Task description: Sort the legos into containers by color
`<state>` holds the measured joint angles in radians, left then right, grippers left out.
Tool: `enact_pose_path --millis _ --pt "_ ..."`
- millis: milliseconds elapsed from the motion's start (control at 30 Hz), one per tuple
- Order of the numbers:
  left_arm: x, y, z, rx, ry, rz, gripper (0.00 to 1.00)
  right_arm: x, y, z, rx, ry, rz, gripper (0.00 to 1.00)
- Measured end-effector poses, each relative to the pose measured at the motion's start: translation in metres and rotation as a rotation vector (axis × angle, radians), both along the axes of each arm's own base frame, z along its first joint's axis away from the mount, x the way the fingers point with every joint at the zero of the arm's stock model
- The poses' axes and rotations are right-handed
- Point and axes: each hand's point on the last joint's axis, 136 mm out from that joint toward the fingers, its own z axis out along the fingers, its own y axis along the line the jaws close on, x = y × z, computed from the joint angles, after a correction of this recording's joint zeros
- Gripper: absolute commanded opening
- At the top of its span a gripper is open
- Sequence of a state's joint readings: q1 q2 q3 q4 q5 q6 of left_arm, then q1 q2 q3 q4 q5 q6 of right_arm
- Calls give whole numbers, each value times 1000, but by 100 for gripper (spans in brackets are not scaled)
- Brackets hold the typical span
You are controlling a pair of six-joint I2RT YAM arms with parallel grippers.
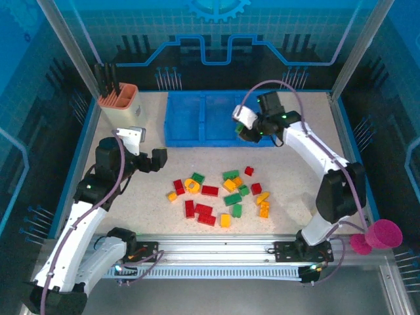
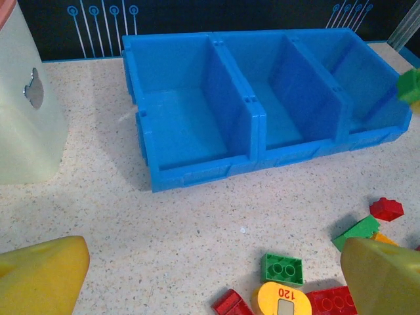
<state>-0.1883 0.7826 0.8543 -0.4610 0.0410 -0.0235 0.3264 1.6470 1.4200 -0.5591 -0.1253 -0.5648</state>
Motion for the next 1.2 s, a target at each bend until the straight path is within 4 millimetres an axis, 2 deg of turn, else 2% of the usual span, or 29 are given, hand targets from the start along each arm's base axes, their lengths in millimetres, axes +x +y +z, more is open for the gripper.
enact_pose_path --millis 100,233,467,567,767,1033,1200 --pt "3 0 -4 3 12 0 100 24 -25 -5 -17 -27 -116 19" --pt "5 -1 -8 5 28 0 100 53 -43 -37 -61 4 -224 19" --pt "8 -2 -16 11 56 -2 100 116 -48 -82 -131 32 -325 23" --pt "10 -3 -19 15 66 -5 100 132 -49 -93 -151 36 -345 26" --pt "13 -1 -24 33 80 8 99 136 -50 -108 -169 68 -358 38" --pt "17 -1 -23 34 91 8 100 128 -49 -107 -154 116 -370 55" --pt "14 -1 -12 27 58 8 100 117 -49 -101 -141 158 -374 56"
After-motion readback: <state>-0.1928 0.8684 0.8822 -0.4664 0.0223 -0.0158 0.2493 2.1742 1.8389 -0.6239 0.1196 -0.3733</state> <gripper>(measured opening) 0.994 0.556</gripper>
